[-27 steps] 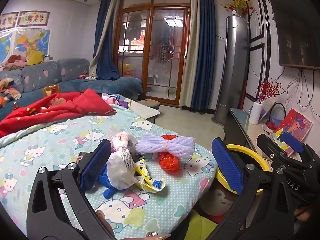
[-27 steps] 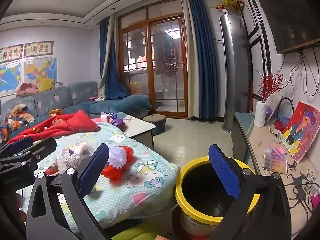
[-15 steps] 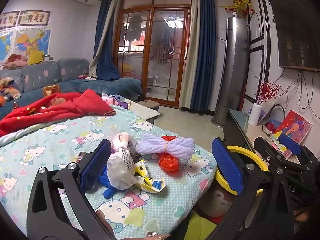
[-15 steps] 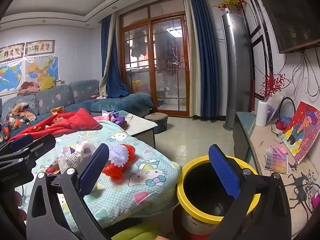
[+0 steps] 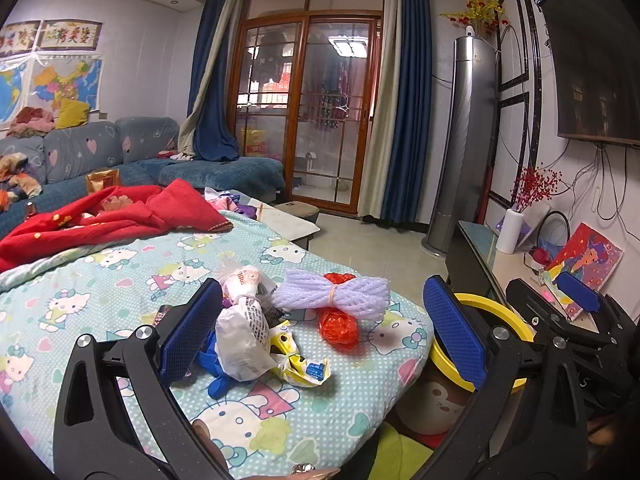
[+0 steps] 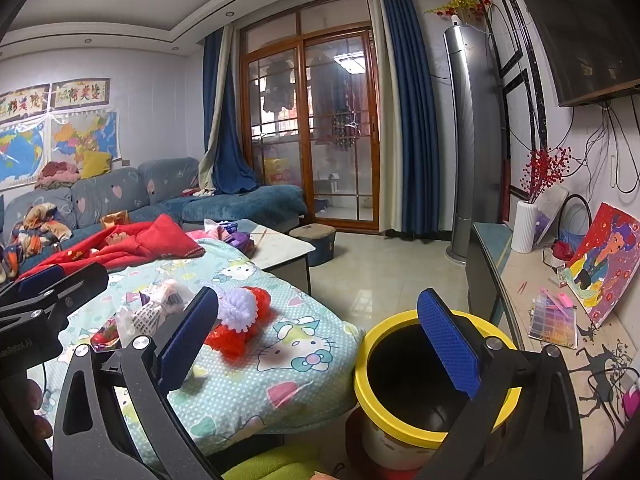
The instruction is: Collect trash
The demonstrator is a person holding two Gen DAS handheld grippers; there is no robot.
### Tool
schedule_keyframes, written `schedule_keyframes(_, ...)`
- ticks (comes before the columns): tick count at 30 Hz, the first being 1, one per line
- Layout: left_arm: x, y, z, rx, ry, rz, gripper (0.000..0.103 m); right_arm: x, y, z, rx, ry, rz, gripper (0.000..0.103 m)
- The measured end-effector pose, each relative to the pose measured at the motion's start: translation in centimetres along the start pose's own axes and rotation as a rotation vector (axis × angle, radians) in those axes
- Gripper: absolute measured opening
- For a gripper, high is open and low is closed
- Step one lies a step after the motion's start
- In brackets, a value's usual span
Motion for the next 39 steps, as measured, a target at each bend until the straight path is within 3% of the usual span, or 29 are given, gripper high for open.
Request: schedule_keyframes(39, -0.12, 0.49, 0.76, -0.009, -0.007, -0.002, 0.092, 0.21, -0.16, 0.16, 0.009, 0.002, -0.010, 0.097)
Point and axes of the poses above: each gripper's, at about its wrist camera, not at the fingertips, and z roughly the way its jaws point, x to its left, y to its top, the point moved 3 cm from there along z, roughly the way its jaws point, and after that the axes turned 12 degrees about -y, right-handed, at the moved point
